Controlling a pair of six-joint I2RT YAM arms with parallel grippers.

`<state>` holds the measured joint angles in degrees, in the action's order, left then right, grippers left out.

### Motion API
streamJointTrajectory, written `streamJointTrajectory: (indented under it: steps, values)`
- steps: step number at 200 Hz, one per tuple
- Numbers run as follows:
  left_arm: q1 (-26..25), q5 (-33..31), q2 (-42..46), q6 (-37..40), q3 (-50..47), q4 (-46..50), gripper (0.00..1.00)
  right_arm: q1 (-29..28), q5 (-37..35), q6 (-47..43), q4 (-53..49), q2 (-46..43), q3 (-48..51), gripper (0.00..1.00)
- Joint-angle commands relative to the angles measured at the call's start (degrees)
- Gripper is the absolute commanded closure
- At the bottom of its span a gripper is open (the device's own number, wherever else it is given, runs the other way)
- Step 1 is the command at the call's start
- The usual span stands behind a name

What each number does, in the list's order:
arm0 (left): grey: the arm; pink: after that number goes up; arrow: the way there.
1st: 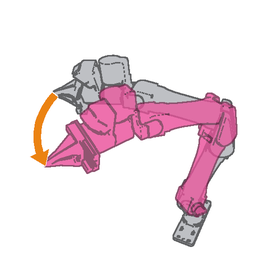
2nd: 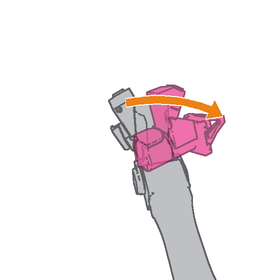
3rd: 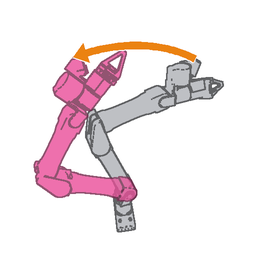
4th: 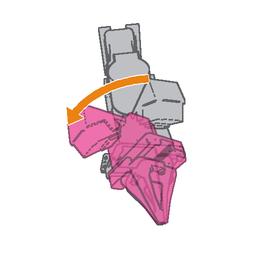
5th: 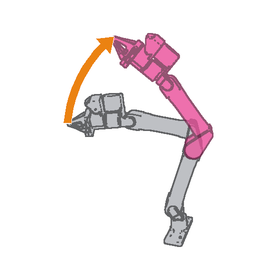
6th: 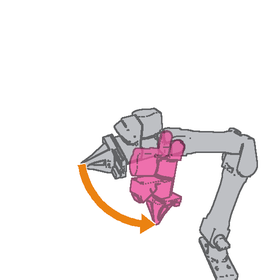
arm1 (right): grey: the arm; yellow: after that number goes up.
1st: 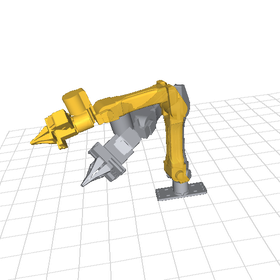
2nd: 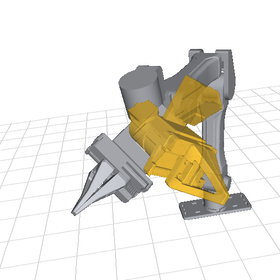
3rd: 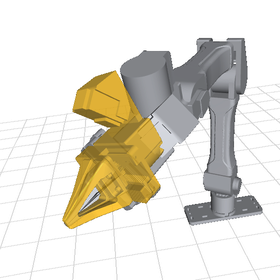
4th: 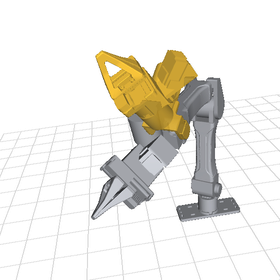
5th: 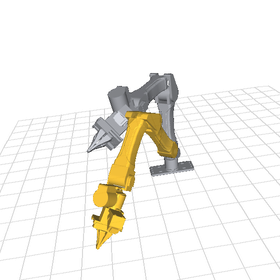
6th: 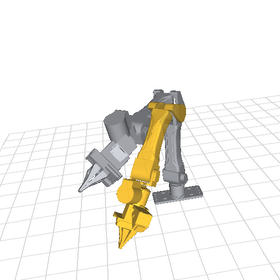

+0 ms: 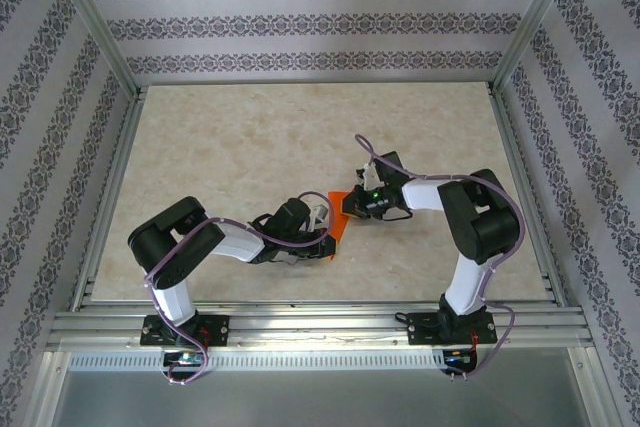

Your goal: Fold a paper plane with a square sheet of paper (pick it up from the middle)

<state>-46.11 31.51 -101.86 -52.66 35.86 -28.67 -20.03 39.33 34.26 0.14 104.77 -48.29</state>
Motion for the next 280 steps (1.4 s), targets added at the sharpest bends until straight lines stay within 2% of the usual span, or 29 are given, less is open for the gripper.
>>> streamJointTrajectory:
  steps: [1,72,98,125,168,218,255,280]
  values:
    - [-0.48,2.14,-1.44,1.61,-2.70,12.07,1.00,1.00,-3.11,-1.33,-0.14,1.15,-1.97,0.91]
    - [-1.09,2.20,3.45,5.71,-2.51,20.09,1.00,1.11,-4.26,-1.48,-1.23,1.68,-2.21,0.91]
    - [-1.18,3.28,3.54,4.97,-2.98,18.63,1.00,1.18,-4.70,-1.32,-1.72,2.04,-2.46,0.91]
    - [-1.18,3.31,8.29,4.47,-2.37,17.65,1.00,1.09,-4.97,-1.21,-1.95,1.75,-1.73,0.92]
    - [-0.79,-2.58,15.11,2.92,3.39,20.22,0.97,0.70,-4.70,-0.99,-1.91,1.75,-0.93,0.92]
    - [0.56,-2.67,3.86,4.62,14.53,22.33,0.95,0.34,-4.64,-0.42,-1.46,1.75,-0.13,0.92]
    - [2.35,-8.00,-2.35,8.75,19.06,26.40,0.97,0.34,-4.44,-0.69,-1.64,1.50,-0.05,0.92]
    - [2.87,-8.12,-4.58,9.49,19.42,27.68,1.00,0.34,-4.15,-0.68,-1.64,1.58,-0.13,0.92]
